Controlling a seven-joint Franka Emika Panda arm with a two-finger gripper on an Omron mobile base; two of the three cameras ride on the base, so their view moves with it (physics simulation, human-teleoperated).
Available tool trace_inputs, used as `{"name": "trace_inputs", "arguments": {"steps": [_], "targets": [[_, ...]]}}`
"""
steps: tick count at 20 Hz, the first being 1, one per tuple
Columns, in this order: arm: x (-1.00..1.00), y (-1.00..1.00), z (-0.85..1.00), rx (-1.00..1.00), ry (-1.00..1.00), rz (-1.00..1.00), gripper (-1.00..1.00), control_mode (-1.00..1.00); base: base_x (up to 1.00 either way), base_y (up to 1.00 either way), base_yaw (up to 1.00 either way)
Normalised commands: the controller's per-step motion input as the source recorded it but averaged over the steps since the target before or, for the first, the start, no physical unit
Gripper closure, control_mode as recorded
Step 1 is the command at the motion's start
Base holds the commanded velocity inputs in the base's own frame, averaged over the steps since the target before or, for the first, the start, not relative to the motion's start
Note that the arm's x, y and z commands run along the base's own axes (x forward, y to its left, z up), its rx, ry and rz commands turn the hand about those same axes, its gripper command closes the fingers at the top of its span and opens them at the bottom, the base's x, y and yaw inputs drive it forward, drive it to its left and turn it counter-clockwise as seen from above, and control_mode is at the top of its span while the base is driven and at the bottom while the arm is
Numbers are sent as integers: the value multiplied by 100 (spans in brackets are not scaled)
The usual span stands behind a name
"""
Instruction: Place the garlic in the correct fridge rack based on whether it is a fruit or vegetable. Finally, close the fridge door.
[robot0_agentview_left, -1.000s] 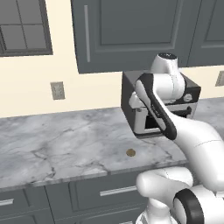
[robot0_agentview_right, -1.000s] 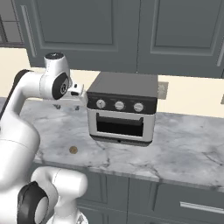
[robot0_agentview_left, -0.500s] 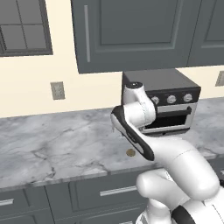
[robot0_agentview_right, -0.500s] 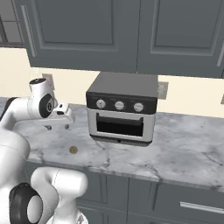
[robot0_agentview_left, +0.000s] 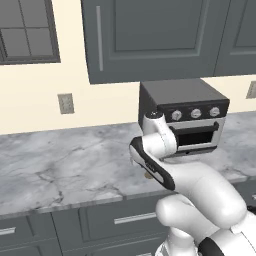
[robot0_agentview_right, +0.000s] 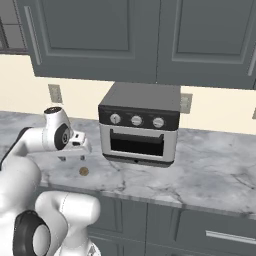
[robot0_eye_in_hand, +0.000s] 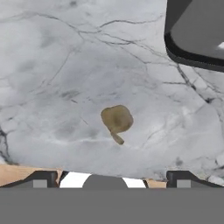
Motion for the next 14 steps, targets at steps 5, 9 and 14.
{"name": "trace_inputs", "arguments": {"steps": [5,9,14], "targets": [[24,0,-34,0,1,0,-100,-100,0,0,0],[3,0,-29,0,0,0,-100,-100,0,0,0],[7,0,-25,0,1,0,-100,-100,0,0,0]]}}
